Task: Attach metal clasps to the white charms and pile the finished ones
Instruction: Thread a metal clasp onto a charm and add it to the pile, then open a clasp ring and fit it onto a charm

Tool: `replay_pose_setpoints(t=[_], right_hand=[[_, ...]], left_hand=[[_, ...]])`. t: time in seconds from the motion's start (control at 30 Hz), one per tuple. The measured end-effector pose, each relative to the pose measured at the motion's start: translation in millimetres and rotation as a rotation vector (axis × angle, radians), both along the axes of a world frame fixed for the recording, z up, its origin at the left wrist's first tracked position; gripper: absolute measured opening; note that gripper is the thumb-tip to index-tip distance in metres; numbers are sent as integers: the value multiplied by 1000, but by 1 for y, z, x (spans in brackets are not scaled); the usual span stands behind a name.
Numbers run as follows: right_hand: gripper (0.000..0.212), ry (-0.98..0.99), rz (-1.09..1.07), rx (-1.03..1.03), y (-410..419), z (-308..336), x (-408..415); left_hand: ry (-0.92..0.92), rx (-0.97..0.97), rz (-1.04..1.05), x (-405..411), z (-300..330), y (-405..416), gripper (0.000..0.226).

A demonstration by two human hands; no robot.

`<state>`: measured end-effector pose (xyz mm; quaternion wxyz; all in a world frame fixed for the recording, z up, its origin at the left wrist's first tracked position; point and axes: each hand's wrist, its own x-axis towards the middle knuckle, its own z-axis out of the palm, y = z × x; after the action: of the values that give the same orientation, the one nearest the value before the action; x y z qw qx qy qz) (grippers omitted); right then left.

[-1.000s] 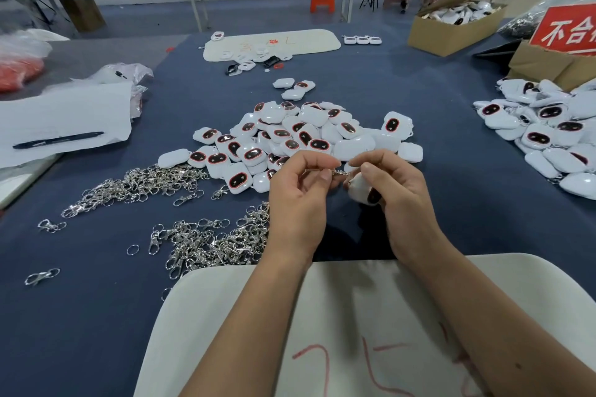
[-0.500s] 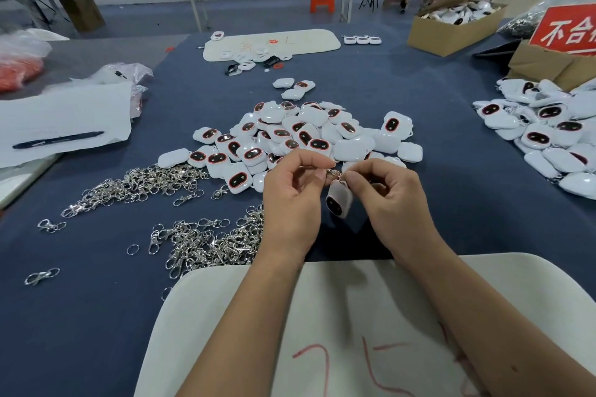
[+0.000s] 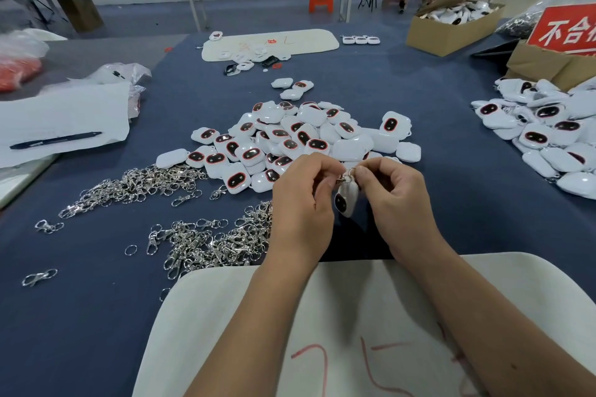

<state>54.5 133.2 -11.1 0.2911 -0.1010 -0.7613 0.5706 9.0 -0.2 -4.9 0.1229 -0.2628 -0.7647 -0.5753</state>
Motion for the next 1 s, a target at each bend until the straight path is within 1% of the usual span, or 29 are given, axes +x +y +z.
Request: replay_pose_setpoints(t=[0.23, 0.33, 0.37, 0.43, 0.53, 0.63, 0.73, 0.8, 0.83, 0.87, 0.9, 0.93, 0.97, 1.0], right_hand=[[15, -34, 58, -118, -4, 2, 0], [13, -6, 184, -208, -9, 6, 3], [16, -8, 213, -225, -9, 6, 4], [18, -18, 218, -185, -9, 6, 4], [8, -41, 85, -163, 1, 5, 5], [10, -96, -143, -269, 24, 3, 9], [14, -103, -436, -317, 61, 4, 22], [6, -110, -562, -298, 90, 10, 33], [9, -102, -586, -288, 102, 15, 39], [28, -113, -595, -250, 115, 19, 45], [48, -158, -587, -162, 128, 24, 52], [64, -232, -575, -32, 137, 31, 57], [73, -298, -562, 107, 144, 36, 63], [77, -342, -547, 223, 148, 40, 67]], left_hand=[[-73, 130, 68, 3, 2, 3, 19], [-150, 235, 121, 4, 3, 7, 19], [-182, 269, 142, 5, 3, 10, 18], [-228, 332, 183, 4, 5, 16, 17], [-288, 392, 218, 1, 10, 32, 14], [-340, 319, 214, 1, 12, 59, 12], [-441, 212, 46, 16, 12, 104, 12], [-559, 181, -137, 29, 18, 137, 11], [-641, 214, -241, 34, 24, 152, 11], [-718, 269, -335, 39, 29, 165, 11], [-758, 316, -385, 42, 32, 176, 10], [-743, 324, -385, 42, 35, 183, 9], [-693, 296, -362, 42, 36, 187, 8], [-632, 248, -332, 42, 36, 187, 8]])
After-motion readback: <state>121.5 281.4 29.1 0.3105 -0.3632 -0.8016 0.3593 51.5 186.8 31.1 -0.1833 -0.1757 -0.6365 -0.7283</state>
